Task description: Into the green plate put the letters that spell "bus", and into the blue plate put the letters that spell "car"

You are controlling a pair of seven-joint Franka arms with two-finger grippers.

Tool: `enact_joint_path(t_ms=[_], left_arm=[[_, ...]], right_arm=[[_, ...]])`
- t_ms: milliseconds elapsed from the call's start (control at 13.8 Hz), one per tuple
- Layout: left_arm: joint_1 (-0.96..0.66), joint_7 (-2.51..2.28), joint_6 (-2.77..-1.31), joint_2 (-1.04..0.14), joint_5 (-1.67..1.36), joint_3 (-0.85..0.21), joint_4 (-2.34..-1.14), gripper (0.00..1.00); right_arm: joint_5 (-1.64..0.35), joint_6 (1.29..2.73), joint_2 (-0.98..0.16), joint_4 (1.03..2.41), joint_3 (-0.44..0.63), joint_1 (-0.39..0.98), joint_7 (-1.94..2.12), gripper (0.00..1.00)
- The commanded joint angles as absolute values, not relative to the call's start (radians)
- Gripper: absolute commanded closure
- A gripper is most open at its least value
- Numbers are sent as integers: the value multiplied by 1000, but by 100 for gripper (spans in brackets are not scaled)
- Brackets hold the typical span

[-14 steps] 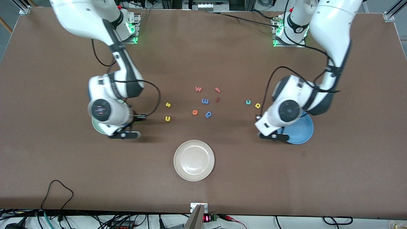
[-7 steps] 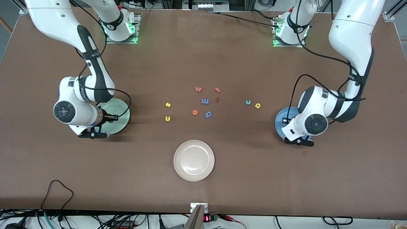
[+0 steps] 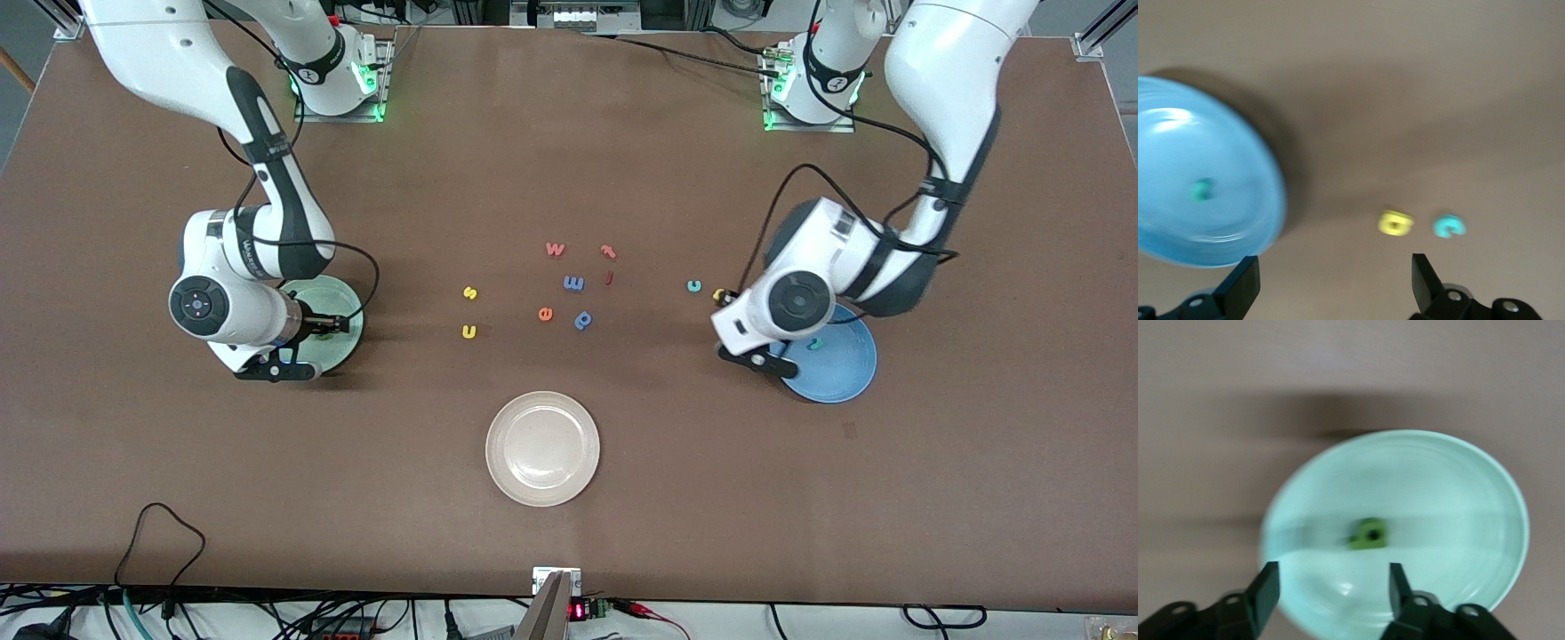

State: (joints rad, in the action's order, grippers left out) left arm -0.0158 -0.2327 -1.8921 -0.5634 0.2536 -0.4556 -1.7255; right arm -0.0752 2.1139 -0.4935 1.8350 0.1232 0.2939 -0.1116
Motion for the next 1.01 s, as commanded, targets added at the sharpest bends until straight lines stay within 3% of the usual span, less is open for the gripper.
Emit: enact_joint_path(t_ms=[0, 72, 145, 434, 651, 940], left_arm=[[50, -174, -2067, -482, 278, -566, -1924, 0], [51, -114, -2127, -460, 284, -569, -1980, 0], [51, -53, -2166, -447, 287, -571, -2021, 0], [71, 184, -2290, -374, 314, -569, -2175, 0], [69, 218, -2341, -397, 527, -571, -2186, 0], [92, 253, -2448, -480, 644, -571, -2187, 0]], right_arm=[[-170, 2094, -501, 1795, 113, 356, -129, 0], [-201, 2095, -521, 1769, 114, 389, -118, 5], [-207, 2098, -549, 1744, 115, 438, -135, 23], [-210, 2181, -604, 1738, 115, 526, -271, 25], [-212, 2239, -635, 1736, 117, 571, -380, 25], [-213, 2279, -681, 1704, 115, 595, -449, 37]])
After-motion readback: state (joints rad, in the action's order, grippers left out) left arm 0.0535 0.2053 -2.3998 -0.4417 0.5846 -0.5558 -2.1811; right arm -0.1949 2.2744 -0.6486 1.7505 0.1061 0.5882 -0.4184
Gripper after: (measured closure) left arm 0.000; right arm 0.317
